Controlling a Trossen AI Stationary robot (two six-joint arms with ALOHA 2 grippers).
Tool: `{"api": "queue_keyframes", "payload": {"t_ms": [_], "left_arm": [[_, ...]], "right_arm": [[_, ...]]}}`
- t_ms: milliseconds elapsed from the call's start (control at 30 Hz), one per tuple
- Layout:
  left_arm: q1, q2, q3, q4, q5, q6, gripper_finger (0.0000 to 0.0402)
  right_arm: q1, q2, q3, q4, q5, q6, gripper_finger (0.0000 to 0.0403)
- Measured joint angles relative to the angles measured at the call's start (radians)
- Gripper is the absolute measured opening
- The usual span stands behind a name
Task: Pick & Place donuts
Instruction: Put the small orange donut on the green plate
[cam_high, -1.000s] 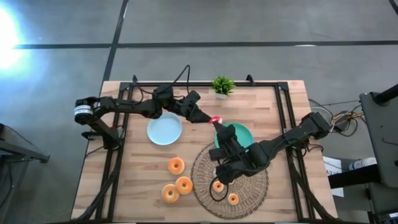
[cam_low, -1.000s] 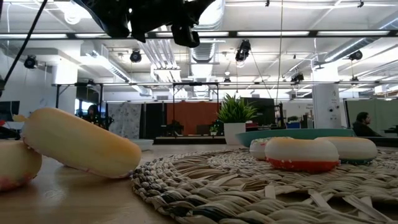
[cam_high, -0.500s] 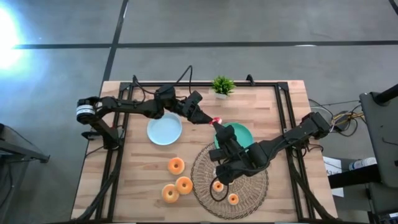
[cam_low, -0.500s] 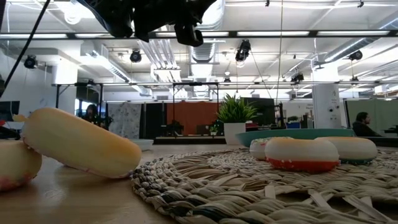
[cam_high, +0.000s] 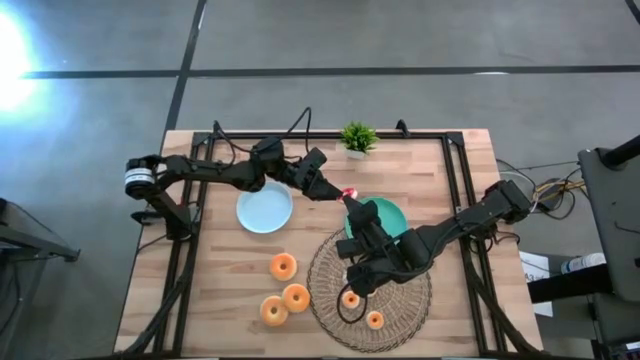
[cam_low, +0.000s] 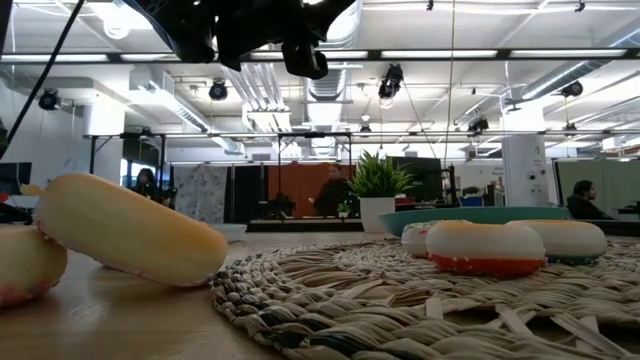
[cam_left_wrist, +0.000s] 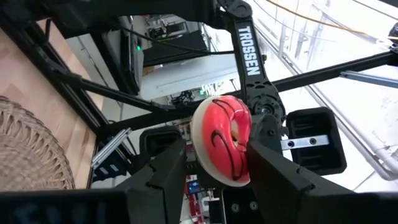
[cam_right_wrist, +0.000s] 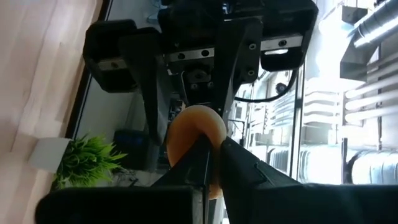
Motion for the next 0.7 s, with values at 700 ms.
{"api": "queue_keyframes", "payload": {"t_ms": [700], "left_arm": [[-0.01,0.002,-0.002,0.045,0.008,0.043,0.0059]], "right_arm": [[0.0,-0.001,-0.014,0.0,-0.03,0.154,0.0039]]}}
